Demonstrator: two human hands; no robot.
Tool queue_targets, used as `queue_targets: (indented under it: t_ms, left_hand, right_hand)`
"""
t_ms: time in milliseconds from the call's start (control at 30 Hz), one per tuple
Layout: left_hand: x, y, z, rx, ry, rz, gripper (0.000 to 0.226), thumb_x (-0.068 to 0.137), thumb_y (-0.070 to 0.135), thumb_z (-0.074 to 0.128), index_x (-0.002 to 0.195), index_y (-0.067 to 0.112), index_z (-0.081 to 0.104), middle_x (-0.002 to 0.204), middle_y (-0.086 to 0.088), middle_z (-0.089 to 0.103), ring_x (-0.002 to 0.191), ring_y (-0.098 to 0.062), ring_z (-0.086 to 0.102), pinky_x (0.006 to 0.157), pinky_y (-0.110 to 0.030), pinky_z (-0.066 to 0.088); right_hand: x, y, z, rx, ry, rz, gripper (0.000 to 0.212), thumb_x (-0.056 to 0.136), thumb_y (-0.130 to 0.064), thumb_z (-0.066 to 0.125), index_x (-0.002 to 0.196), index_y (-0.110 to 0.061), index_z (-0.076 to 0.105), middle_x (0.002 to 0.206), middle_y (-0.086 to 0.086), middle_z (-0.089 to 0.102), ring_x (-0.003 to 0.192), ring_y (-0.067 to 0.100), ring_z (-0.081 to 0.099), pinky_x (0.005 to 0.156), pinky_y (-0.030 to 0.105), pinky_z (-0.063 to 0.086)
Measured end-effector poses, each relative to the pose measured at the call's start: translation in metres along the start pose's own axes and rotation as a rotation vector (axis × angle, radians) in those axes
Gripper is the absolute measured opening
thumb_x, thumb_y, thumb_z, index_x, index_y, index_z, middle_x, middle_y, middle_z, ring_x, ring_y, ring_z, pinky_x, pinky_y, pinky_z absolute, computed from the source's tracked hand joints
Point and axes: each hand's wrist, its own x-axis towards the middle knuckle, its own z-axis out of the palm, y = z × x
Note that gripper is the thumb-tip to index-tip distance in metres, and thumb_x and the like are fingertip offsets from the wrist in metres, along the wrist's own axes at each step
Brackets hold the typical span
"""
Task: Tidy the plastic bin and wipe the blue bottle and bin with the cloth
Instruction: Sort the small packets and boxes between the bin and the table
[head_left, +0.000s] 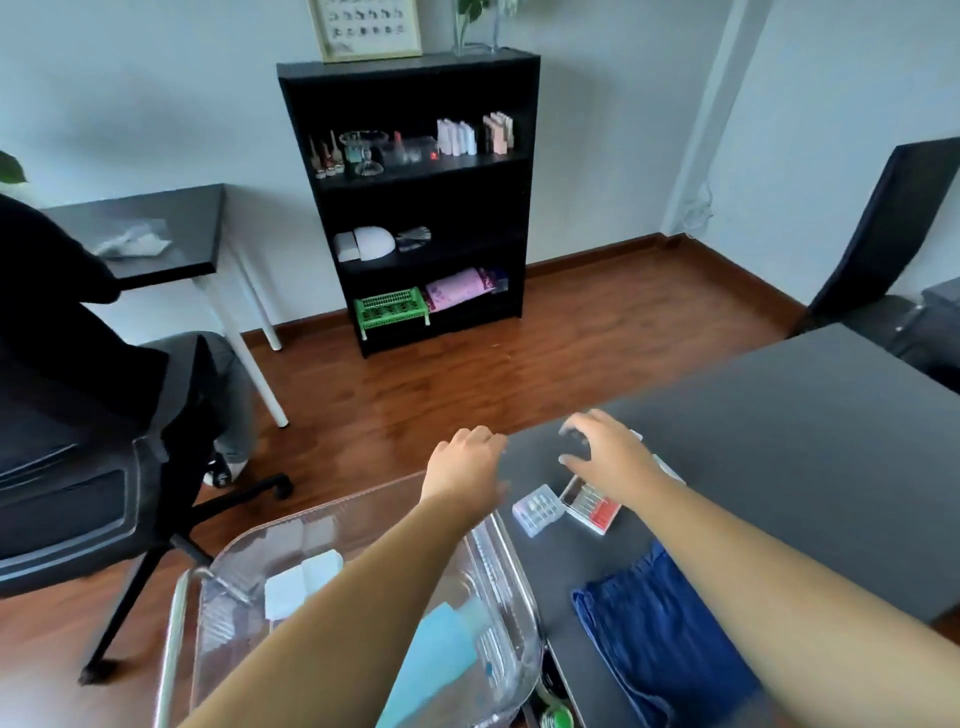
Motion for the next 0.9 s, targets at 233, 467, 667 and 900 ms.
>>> queue_targets:
  t_ms: [233,467,667,900]
  left_hand:
    - [0.02,0.041,0.041,0.123,-0.213,0.026,0.06,0.073,0.057,0.068,0.118,0.021,0.054,0.117,0.001,0.059,0.113,-0.021,0.053,0.094,-0.036,0.034]
    - [0.021,0.043,0.061,0.151,-0.247,-0.062,0.049,0.07,0.055,0.07,0.102,0.02,0.057,0.101,0.001,0.066,0.097,-0.02,0.06,0.096,-0.031,0.032]
    - [0.023,0.043,0.063,0.113,-0.203,-0.101,0.032,0.071,0.044,0.069,0.081,0.022,0.047,0.091,-0.001,0.066,0.089,-0.022,0.059,0.09,-0.027,0.033]
    - [0.029,0.021,0.021,-0.073,0.01,-0.155,0.025,0.068,0.034,0.067,0.082,0.019,0.054,0.082,0.002,0.054,0.082,-0.025,0.057,0.073,-0.028,0.033]
  right_hand:
    - [-0.02,0.057,0.007,-0.05,-0.222,0.123,0.054,0.081,-0.041,0.066,0.129,-0.022,0.05,0.132,-0.002,0.049,0.118,0.017,0.051,0.094,0.034,0.044]
    - [-0.017,0.068,0.032,-0.179,-0.263,0.098,0.067,0.065,-0.061,0.068,0.114,-0.018,0.053,0.111,-0.001,0.052,0.106,0.019,0.053,0.085,0.035,0.046]
    - [-0.011,0.069,0.036,-0.177,-0.209,0.076,0.045,0.066,-0.04,0.07,0.099,-0.015,0.053,0.104,0.002,0.052,0.099,0.021,0.053,0.081,0.034,0.049]
    - [0.017,0.046,0.002,-0.127,-0.091,0.01,0.049,0.067,-0.039,0.07,0.107,-0.016,0.054,0.105,-0.002,0.049,0.103,0.018,0.048,0.08,0.033,0.046]
